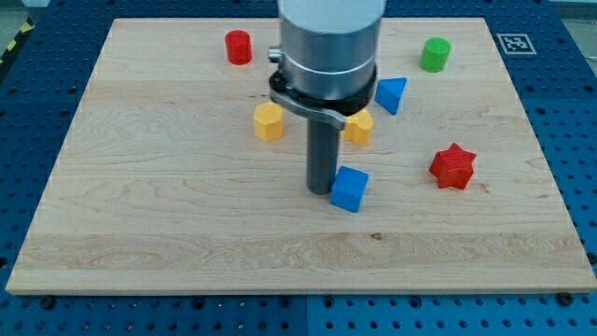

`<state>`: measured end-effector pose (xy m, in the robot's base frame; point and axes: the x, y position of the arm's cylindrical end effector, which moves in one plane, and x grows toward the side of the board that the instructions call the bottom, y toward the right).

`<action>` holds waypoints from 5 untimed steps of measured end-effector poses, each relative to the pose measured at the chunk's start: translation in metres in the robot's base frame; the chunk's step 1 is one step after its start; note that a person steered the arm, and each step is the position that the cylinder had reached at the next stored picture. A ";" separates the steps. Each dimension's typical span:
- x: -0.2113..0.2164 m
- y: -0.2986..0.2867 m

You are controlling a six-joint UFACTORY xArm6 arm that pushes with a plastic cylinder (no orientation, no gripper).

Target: Move the blue cube towards the yellow heart

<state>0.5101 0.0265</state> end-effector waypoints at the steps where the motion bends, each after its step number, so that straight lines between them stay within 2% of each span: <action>1: 0.016 -0.001; 3: 0.066 -0.002; 5: 0.061 0.055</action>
<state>0.5710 0.0811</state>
